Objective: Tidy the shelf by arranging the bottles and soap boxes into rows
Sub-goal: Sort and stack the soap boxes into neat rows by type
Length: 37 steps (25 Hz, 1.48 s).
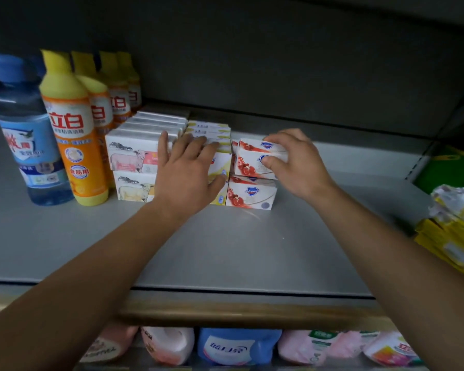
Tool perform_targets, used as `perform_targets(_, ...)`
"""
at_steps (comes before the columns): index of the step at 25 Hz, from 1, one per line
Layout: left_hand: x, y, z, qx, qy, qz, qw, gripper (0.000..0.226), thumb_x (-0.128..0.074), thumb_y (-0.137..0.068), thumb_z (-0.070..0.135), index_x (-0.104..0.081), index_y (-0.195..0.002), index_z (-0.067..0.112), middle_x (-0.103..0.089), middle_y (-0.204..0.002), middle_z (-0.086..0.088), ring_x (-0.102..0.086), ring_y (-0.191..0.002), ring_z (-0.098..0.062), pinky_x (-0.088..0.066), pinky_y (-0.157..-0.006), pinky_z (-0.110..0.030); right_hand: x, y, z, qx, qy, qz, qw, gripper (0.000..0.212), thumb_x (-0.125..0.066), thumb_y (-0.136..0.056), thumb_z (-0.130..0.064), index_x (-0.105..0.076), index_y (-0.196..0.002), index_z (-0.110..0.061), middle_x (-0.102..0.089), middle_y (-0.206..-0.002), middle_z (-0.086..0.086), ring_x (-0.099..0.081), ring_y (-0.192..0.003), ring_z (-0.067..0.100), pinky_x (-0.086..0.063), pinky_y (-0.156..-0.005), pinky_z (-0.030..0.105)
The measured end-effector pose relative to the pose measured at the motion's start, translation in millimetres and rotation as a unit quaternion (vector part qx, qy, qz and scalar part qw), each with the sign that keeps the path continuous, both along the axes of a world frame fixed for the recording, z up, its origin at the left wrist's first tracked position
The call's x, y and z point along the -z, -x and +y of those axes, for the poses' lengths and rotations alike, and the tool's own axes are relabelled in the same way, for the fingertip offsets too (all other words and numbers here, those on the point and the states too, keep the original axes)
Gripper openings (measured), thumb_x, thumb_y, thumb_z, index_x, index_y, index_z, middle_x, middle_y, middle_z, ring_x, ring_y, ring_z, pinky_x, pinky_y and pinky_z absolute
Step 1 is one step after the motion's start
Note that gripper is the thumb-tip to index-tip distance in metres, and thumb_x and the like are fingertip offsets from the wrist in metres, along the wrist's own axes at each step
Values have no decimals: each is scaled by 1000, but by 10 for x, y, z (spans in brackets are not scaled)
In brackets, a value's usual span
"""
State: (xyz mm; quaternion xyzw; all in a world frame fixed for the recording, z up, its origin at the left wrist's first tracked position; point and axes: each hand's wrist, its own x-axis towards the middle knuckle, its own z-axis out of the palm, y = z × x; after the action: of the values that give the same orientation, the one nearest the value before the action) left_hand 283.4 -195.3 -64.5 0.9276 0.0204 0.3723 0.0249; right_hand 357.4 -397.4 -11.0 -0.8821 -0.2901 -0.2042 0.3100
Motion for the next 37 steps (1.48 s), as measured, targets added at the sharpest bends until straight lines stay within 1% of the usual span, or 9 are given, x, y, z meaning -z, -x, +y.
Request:
perform_targets(1, 41, -6, 12, -7, -11, -5, 1000, 61, -58, -85, 49, -48, -139, 22, -49, -144, -6, -34, -140, -29, 1, -118, -56, 21, -56, 35, 0, 15, -10, 1000, 40, -68, -88, -19, -61, -127, -14, -49, -129, 2, -46, -123, 23, -38, -104, 28)
perform_targets(4, 75, -51, 24, -17, -16, -12, 1000, 65, -61, -82, 48, -46, -139, 23, -49, -143, -6, -35, -139, -30, 4, -118, -55, 154, -176, 95, -2, 43, -5, 999, 42, -66, -90, -23, -60, -131, -17, -47, -135, -1, -41, -128, 20, -41, -101, 32)
perform_targets(6, 77, -64, 21, -21, -21, -13, 999, 66, -63, -80, 47, -45, -139, 23, -49, -143, -6, -35, -139, -30, 6, -117, -54, 234, -206, 97, 1, 51, -22, 998, 42, -65, -91, -27, -59, -132, -20, -49, -135, -1, -43, -127, 19, -33, -101, 23)
perform_targets(8, 81, -58, 13, -23, -25, -15, 999, 67, -64, -79, 46, -45, -139, 22, -49, -142, -7, -36, -138, -31, 5, -117, -54, 250, -222, 83, 0, 53, -26, 998, 45, -66, -89, -32, -57, -132, -24, -51, -134, -2, -44, -126, 18, -30, -99, 21)
perform_targets(11, 76, -55, 8, -27, -28, -13, 999, 68, -65, -79, 46, -44, -139, 21, -48, -142, -6, -35, -138, -30, 4, -118, -55, 264, -221, 64, 2, 89, -32, 996, 52, -66, -88, -35, -51, -137, -24, -49, -139, -3, -42, -128, 18, -31, -103, 25)
perform_targets(19, 91, -84, 31, -20, -23, -25, 999, 68, -66, -78, 45, -44, -138, 22, -49, -141, -5, -36, -136, -30, 3, -118, -54, 209, -173, 49, 25, 135, -51, 989, 55, -62, -91, -39, -47, -142, -25, -48, -142, -3, -42, -128, 20, -35, -105, 33)
perform_targets(22, 104, -95, 45, -18, -20, -29, 999, 67, -67, -77, 44, -45, -137, 23, -50, -139, -5, -37, -135, -30, 4, -118, -53, 228, -140, 56, 37, 147, -63, 987, 57, -62, -92, -38, -45, -144, -23, -47, -143, -2, -41, -129, 21, -34, -105, 32)
perform_targets(31, 115, -103, 58, -8, -19, -36, 999, 67, -67, -76, 44, -46, -136, 21, -51, -138, -6, -39, -134, -31, 2, -117, -54, 247, -127, 81, 33, 135, -42, 989, 57, -63, -92, -32, -44, -145, -22, -46, -144, 1, -39, -131, 22, -31, -107, 29)
perform_targets(37, -27, -53, 7, -18, 1, 12, 1000, 62, -62, -82, 46, -48, -138, 24, -51, -141, -3, -37, -136, -28, -1, -118, -57, 110, -13, 72, 37, 142, 1, 989, 65, -63, -90, -42, -38, -147, -24, -40, -149, 0, -34, -136, 22, -31, -109, 33)
